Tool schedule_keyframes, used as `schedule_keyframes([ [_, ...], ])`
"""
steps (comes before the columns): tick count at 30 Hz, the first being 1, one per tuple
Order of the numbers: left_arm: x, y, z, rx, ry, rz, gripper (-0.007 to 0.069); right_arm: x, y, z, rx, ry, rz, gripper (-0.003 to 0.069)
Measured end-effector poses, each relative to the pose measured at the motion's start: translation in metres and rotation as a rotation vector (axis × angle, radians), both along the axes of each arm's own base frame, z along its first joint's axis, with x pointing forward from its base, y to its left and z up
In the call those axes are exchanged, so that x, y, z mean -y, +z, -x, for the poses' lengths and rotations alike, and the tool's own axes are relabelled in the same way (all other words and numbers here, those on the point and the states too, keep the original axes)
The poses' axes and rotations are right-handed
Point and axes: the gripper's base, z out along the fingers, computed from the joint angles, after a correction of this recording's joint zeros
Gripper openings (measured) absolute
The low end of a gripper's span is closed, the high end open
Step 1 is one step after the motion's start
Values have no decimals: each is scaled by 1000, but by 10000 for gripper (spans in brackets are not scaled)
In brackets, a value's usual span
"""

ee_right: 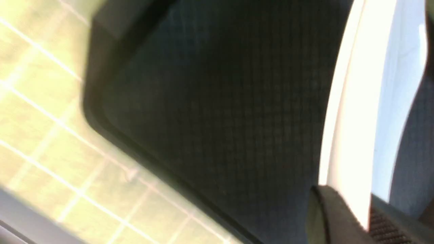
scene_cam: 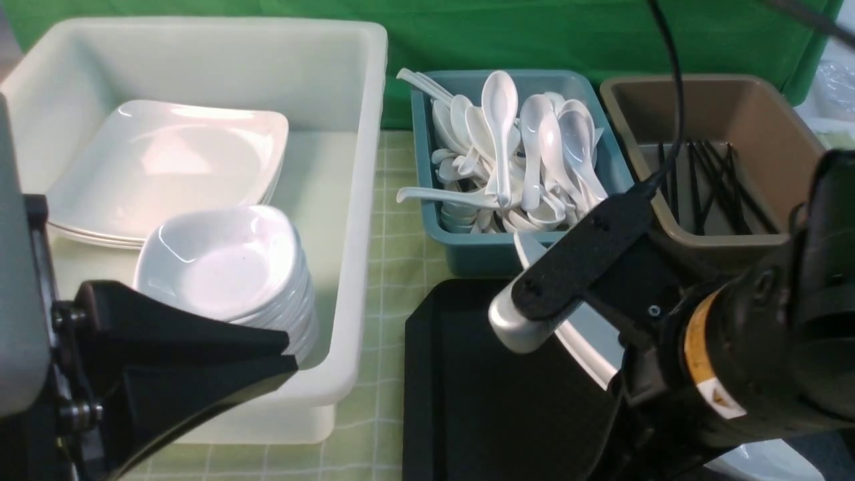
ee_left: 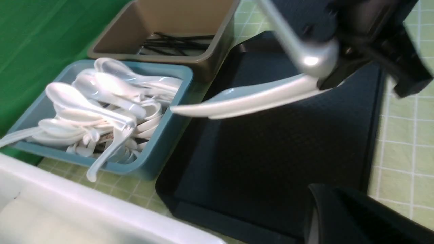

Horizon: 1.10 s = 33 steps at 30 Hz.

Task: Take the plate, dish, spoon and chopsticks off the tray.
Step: Use the right arm to put the plate into the large storage box on the left

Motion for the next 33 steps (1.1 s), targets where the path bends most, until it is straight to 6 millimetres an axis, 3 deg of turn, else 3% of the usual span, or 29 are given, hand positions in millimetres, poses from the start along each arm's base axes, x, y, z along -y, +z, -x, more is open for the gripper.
schedule_keyframes([
  [8,-15,-7,-9,-52,208,-67,41,-3,75,26,129,184,-207,55],
  [11,-33,-7,-11,-66,370,-82,41,-13,100,21,235,371,-166,55],
  [15,-60,-2,-4,-53,520,-35,41,-35,113,-1,389,588,-81,55],
  [21,-96,4,16,-51,622,92,41,-76,112,-47,579,835,-52,55],
  [25,-117,1,29,-84,676,144,41,-115,95,-94,651,1033,-117,55],
  [29,-122,-2,32,-108,702,130,41,-142,80,-124,662,1051,-187,55],
  [32,-121,-3,33,-131,692,130,41,-175,53,-164,680,1040,-204,55],
  [33,-121,-3,33,-131,690,131,41,-178,50,-169,683,1041,-202,55],
])
